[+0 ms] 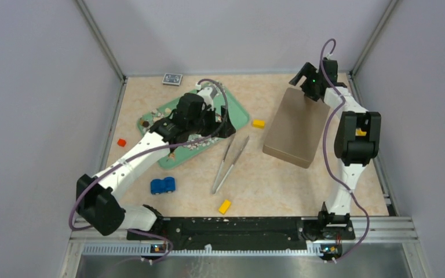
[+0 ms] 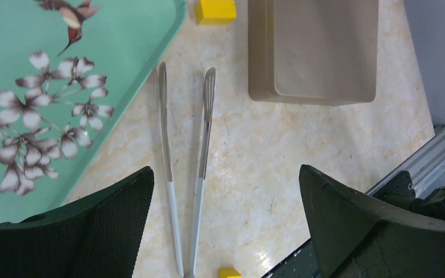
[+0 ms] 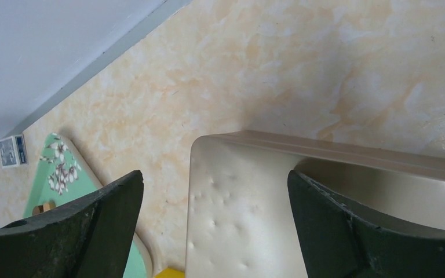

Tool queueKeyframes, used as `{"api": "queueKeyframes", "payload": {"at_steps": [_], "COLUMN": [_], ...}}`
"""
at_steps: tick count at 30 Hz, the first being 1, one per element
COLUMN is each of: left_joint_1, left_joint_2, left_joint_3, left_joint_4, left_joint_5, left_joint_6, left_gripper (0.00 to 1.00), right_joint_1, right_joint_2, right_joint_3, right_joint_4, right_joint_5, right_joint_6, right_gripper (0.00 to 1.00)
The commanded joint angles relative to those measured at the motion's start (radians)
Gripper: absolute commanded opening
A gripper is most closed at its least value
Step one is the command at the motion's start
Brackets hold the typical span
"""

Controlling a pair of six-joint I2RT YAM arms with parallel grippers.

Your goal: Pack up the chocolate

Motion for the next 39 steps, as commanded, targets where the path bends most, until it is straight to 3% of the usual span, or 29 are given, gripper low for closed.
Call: {"api": "queueKeyframes", "payload": {"at_steps": [1, 10, 23, 32, 39], "left_joint_1": [-0.001, -0.002, -0.002, -0.003, -0.001], "left_joint_2": [-0.090, -0.171, -0.249, -0.254, -0.293], "left_joint_3": [-0.068, -0.093, -0.131, -0.140, -0.130], "left_joint_4": [0.001, -0.053, -0.090, -0.092, -0.116], "left_joint_5": [-0.037, -0.059, -0.089, -0.088, -0.168], "left_joint_6": [-0.035, -0.041, -0.039, -0.049, -0.036], "left_gripper": [0.99, 0.99, 0.99, 0.99, 0.99], "right_joint_1": [0.001, 0.005, -0.108, -0.094, 0.062], "right_joint_2": [-0.068, -0.103, -0.116, -0.269, -0.218], "right_joint_3": [0.030, 0.110, -0.203, -0.060, 0.088], "right_joint_4": [0.000, -0.045, 0.009, -0.040, -0.107], "right_joint_5": [0.021, 0.085, 0.135, 0.089, 0.062], "right_joint_6": [0.002, -0.024, 0.003, -0.051, -0.113], "right_gripper": [0.92, 0.93, 0.93, 0.93, 0.93]}}
